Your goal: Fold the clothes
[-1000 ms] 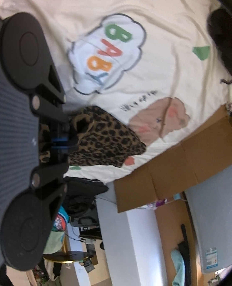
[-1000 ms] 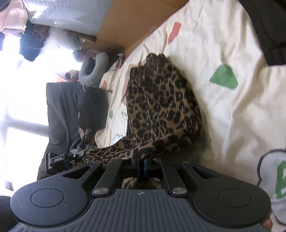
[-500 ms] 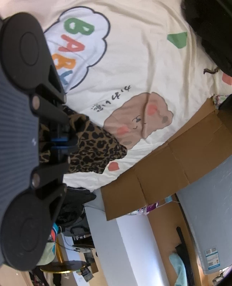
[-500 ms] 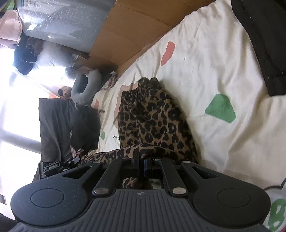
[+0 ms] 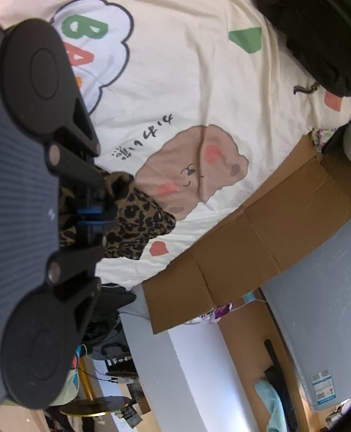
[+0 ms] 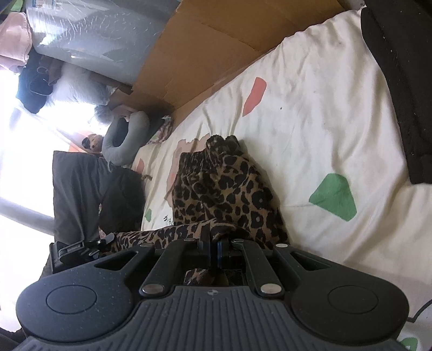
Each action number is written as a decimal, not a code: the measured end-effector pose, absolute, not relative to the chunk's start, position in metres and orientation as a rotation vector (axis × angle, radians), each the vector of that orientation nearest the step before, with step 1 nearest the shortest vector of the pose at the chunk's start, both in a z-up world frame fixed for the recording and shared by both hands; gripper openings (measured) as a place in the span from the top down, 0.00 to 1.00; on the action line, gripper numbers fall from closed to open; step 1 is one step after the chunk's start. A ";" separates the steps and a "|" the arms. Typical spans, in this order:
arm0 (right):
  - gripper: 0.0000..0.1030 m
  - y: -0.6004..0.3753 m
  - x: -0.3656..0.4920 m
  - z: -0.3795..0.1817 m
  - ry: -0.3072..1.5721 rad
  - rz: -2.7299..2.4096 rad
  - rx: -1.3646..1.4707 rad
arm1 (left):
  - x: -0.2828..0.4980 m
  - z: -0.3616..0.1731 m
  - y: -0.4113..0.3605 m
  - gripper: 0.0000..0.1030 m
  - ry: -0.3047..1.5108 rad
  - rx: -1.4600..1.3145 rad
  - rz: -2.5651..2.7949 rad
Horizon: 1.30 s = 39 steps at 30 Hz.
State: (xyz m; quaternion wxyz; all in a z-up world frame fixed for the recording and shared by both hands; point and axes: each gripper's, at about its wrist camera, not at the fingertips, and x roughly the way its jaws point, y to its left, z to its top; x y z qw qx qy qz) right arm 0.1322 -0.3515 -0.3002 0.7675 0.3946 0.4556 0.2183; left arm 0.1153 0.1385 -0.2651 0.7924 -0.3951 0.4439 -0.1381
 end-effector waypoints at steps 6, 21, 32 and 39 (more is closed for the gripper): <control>0.97 -0.350 0.145 -0.309 0.999 0.437 0.836 | 0.132 -0.272 0.136 0.95 0.968 -0.824 -0.282; 0.94 -0.350 0.165 -0.336 1.058 0.370 0.832 | 0.172 -0.311 0.131 0.78 1.053 -0.816 -0.216; 0.36 -0.352 0.148 -0.326 1.025 0.444 0.905 | 0.156 -0.315 0.130 0.40 1.061 -0.871 -0.257; 0.33 -0.327 0.147 -0.334 1.059 0.481 0.879 | 0.157 -0.318 0.120 0.38 1.093 -0.831 -0.294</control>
